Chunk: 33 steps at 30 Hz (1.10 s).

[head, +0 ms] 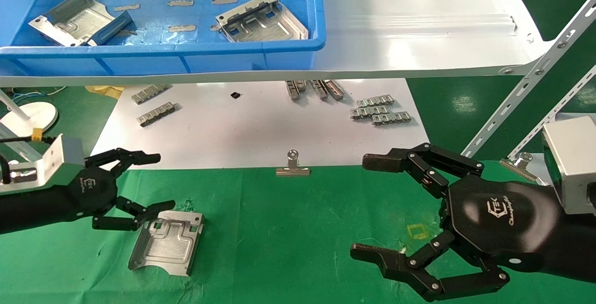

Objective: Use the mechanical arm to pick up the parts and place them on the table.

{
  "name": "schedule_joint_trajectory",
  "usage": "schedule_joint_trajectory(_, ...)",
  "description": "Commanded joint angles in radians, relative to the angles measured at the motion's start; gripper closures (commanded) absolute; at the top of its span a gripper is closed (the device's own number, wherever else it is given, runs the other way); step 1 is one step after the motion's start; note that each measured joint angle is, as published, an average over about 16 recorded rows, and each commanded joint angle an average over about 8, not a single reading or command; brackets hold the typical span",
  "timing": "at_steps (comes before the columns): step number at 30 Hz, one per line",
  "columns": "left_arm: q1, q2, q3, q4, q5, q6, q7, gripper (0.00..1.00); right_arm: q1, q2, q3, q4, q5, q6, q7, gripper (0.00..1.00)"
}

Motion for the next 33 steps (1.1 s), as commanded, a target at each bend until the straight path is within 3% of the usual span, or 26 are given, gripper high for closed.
schedule_joint_trajectory(1, 0.006, -0.002, -0.007, -0.015, -0.001, -0.001, -0.008, 0.00, 0.000, 0.000, 0.000, 0.000, 0.000, 0.000, 0.000, 0.00)
schedule_joint_trajectory(33, 0.273, -0.098, -0.303, -0.631, -0.086, -0.055, -0.396, 0.00, 0.000, 0.000, 0.000, 0.000, 0.000, 0.000, 0.000, 0.00)
